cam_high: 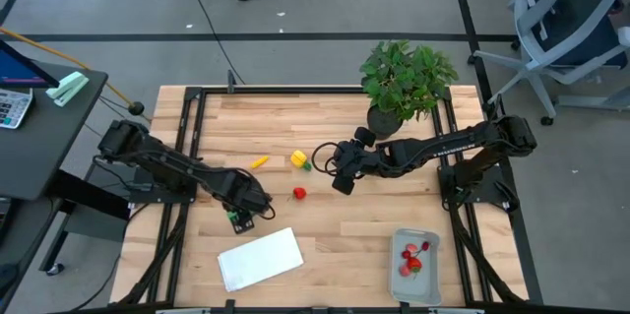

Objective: Pick and placing Produce into tupperware
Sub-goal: Put the green corn into the gray bin

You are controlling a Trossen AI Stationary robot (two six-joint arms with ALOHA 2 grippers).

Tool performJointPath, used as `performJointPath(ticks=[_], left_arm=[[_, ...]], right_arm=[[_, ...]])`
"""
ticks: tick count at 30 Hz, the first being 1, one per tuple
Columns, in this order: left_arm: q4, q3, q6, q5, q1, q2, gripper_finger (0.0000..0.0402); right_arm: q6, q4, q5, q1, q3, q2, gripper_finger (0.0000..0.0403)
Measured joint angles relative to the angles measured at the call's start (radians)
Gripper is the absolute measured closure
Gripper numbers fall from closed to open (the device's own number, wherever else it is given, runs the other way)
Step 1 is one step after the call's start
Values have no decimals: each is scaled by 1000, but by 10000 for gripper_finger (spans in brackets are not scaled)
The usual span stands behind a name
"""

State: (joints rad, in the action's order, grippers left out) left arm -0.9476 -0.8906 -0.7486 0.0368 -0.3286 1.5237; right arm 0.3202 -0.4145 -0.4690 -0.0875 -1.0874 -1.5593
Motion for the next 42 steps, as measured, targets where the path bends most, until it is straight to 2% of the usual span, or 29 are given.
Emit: performJointPath(ticks=[15, 20, 26, 33, 37, 42], left_arm=[[36, 0, 39, -7, -2, 156, 134], [47, 0, 58, -5, -2, 161, 145], [56, 0, 61, -3, -2, 160, 191], [82, 0, 61, -9, -1, 158, 187], [119, 0, 58, -51, 4, 149, 175], [206, 1, 55, -92, 37, 121, 191]], right_arm=[[0, -1, 0, 0, 0, 0, 205], [1, -1, 0, 0, 0, 0, 204], [1, -1, 0, 0, 0, 0, 206], [-7, -3, -2, 0, 0, 9, 207], [-14, -11, -40, 0, -2, 56, 208], [13, -18, -139, 0, -4, 179, 208]])
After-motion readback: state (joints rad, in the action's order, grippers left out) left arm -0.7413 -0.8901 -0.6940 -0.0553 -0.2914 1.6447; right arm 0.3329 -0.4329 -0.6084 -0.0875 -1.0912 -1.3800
